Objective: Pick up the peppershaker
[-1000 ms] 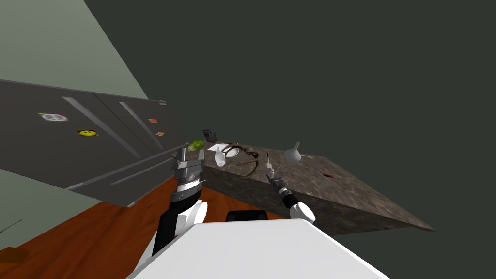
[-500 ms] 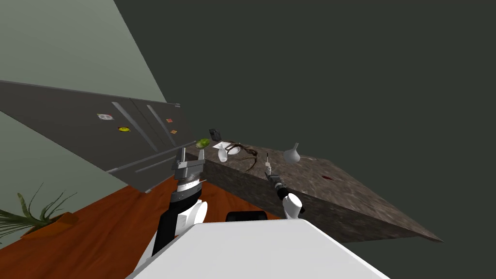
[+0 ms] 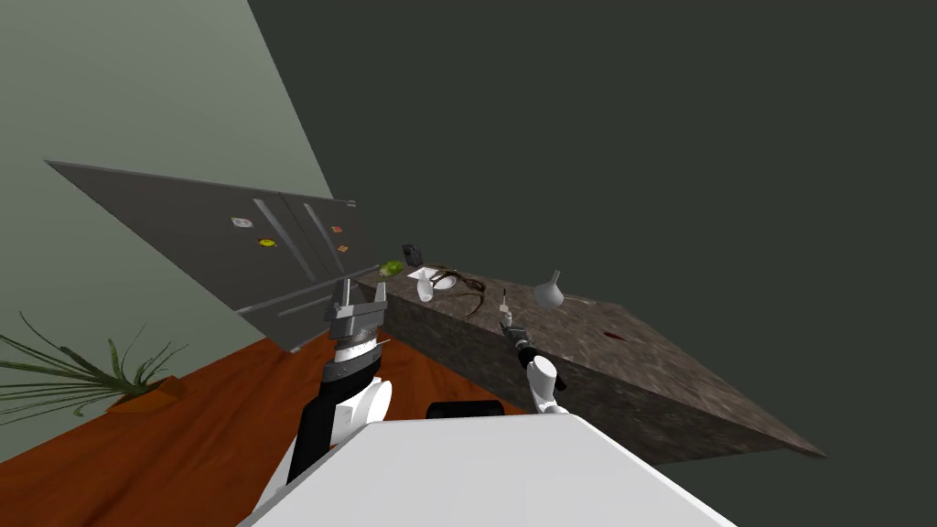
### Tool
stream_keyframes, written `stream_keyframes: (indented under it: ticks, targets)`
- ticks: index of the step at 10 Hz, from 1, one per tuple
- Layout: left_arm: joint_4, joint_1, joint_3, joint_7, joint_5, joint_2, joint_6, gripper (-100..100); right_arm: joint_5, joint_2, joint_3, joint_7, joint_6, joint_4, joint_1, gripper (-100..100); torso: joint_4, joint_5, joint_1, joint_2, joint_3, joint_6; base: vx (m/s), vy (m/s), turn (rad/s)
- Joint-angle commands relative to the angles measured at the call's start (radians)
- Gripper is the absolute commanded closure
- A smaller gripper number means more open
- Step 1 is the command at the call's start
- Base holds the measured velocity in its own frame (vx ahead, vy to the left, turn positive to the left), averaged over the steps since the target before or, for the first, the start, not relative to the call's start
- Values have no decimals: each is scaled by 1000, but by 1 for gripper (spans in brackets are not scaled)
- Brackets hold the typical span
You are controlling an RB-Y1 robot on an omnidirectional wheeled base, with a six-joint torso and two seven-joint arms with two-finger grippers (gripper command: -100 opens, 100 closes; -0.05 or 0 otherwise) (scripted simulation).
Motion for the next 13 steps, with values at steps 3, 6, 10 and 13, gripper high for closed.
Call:
stream_keyframes:
  ticks: [3, 6, 10, 13]
  targets:
    - [0, 0, 0, 0, 0, 0, 0, 0, 81, 4, 14, -84, -108, 84, -85, -100, 1, -2, -6, 5, 3, 0, -98, -96, 166]
    - [0, 0, 0, 0, 0, 0, 0, 0, 169, 6, 28, -168, -170, 163, -170, -100, 0, -1, -5, 4, 2, 0, -103, -71, 152]
    - [0, 0, 0, 0, 0, 0, 0, 0, 238, 8, 42, -239, -267, 238, -243, -100, -1, -1, -2, 0, 0, -1, -55, -30, 128]
    - [0, 0, 0, 0, 0, 0, 0, 0, 291, 10, 57, -296, -341, 293, -301, -100, -1, -1, -1, -1, -1, 1, -68, -48, 77]
